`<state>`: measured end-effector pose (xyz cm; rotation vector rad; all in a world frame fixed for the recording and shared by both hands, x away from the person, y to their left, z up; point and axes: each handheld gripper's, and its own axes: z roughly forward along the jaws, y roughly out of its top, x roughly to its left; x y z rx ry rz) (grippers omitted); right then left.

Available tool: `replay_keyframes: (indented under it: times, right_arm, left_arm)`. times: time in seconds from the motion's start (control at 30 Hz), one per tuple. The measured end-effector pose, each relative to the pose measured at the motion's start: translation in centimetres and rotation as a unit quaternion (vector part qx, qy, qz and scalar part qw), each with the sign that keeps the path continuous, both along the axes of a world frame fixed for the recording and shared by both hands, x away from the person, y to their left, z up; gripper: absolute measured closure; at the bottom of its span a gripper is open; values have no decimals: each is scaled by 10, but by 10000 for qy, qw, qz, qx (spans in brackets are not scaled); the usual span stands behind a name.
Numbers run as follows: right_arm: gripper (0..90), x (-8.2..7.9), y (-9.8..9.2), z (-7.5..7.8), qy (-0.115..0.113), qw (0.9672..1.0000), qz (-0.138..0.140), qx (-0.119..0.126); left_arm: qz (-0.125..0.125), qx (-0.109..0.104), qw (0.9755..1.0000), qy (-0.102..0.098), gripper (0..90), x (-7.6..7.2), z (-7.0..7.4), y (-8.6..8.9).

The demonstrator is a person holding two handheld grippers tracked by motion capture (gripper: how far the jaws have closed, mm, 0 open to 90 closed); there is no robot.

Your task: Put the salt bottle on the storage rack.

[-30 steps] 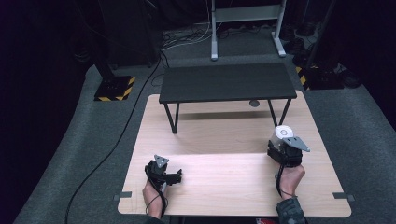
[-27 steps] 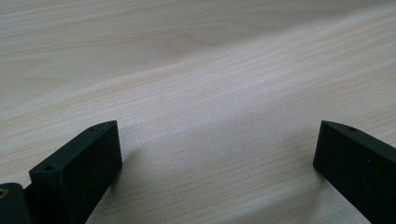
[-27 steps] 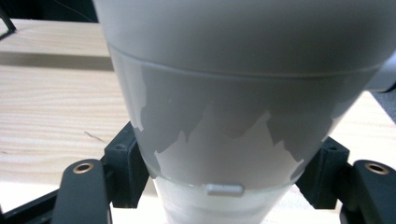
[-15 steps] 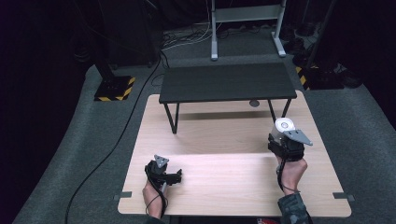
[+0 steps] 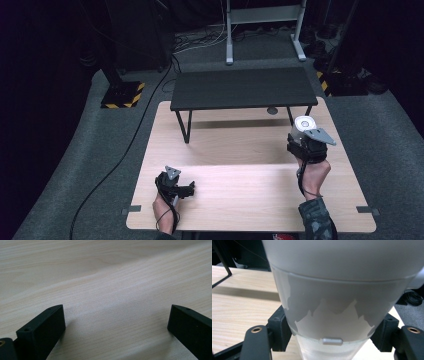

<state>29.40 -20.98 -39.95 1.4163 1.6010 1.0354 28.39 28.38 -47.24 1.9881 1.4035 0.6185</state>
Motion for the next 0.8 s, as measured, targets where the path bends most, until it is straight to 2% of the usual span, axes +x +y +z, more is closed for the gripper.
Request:
replay_keyframes:
  times: [0.4, 0.8]
  right_arm:
    - [292, 8, 5, 20, -126, 9999, 86, -41]
    - [293, 18, 12, 42, -262, 9991, 300, -128]
  left_arm:
    - [-10, -8, 10000, -1, 9, 0, 0, 0]
    - [-20, -9, 10000, -1, 9, 0, 0, 0]
